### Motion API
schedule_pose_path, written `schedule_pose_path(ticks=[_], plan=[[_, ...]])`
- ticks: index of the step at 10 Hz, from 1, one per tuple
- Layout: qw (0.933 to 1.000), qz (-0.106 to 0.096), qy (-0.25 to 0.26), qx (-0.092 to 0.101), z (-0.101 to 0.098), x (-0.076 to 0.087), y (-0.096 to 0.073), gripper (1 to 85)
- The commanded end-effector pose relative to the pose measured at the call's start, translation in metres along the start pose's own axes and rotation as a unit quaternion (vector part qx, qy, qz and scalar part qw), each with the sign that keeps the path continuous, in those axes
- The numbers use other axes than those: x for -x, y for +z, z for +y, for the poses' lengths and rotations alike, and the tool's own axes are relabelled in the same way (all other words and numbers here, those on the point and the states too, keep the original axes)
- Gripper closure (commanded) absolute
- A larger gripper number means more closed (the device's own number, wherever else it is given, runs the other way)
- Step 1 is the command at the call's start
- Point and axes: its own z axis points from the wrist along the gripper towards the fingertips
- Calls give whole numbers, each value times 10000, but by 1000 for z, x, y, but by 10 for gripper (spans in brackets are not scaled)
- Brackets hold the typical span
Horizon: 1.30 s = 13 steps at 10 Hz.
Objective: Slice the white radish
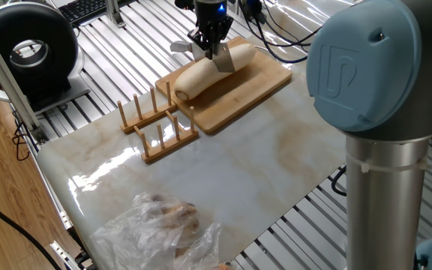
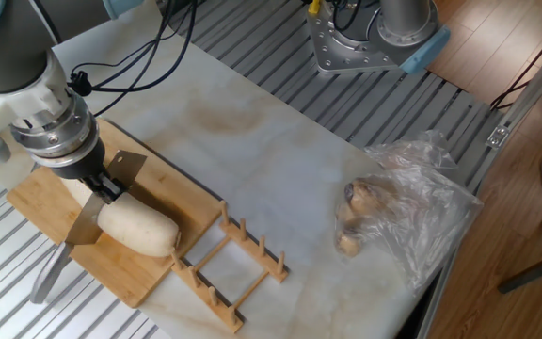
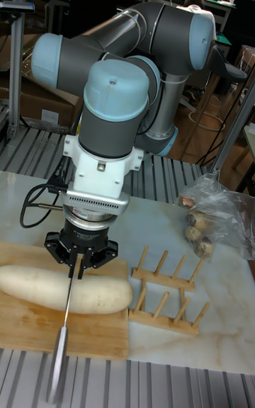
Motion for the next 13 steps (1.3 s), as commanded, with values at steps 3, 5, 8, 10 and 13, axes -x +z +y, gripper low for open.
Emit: schedule_pose_path(ticks=[3,5,8,10,13], plan=[[9998,-172,-47,15,-1,14,-5,650],[9996,-271,-109,-18,-1,24,-9,650],[9991,-345,-158,-166,-5,32,-15,717],[9996,-255,-132,-57,1,22,-18,760],[9996,-287,-48,-70,-2,17,-10,843]])
